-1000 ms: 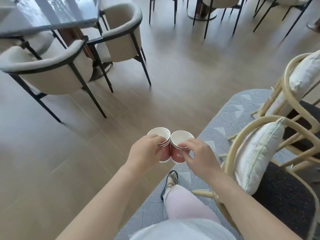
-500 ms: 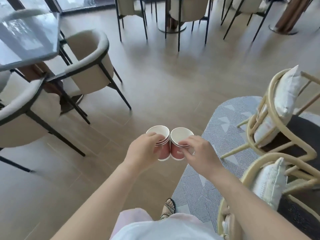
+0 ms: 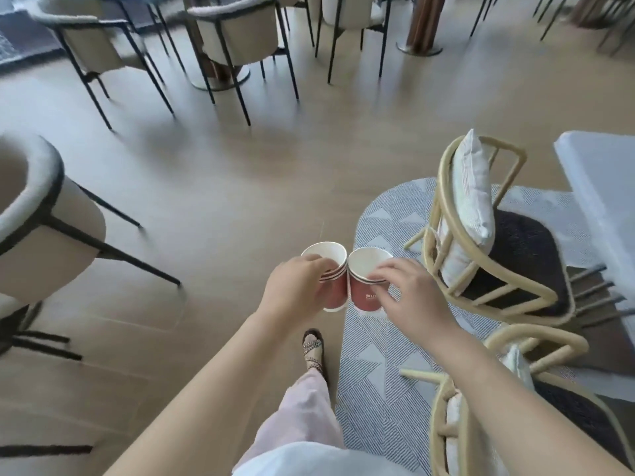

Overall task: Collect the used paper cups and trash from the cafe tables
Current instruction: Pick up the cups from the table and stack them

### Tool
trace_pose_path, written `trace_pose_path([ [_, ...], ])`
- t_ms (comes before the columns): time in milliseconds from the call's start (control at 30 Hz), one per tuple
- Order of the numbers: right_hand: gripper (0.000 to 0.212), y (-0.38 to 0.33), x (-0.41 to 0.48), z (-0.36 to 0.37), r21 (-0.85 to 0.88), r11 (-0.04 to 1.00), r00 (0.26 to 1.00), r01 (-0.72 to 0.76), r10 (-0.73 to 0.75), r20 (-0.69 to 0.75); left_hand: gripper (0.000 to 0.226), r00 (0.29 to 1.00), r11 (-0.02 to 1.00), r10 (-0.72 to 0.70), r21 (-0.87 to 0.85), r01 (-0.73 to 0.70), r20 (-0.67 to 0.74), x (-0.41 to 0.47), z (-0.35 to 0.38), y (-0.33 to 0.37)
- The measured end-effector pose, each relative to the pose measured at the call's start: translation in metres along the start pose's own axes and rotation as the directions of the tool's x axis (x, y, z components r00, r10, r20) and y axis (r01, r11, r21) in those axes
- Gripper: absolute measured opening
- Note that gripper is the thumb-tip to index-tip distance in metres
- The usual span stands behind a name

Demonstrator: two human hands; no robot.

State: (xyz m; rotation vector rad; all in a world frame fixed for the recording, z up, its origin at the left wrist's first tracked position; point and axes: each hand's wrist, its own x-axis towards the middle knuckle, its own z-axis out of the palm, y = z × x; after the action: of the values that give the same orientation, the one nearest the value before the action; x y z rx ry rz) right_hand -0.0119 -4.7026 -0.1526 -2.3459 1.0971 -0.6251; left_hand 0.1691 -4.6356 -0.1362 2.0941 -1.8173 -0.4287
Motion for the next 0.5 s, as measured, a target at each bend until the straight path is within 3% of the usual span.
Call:
trace_pose_path([
  [500,0.014,0.069,0.244,-0.014,-0.022,0.985,0.971,-0.172,0.166,-0.171,0.032,0.969,0.968,0.248,0.022,-0.248,0.011,0.291,-0.047,-0.053],
])
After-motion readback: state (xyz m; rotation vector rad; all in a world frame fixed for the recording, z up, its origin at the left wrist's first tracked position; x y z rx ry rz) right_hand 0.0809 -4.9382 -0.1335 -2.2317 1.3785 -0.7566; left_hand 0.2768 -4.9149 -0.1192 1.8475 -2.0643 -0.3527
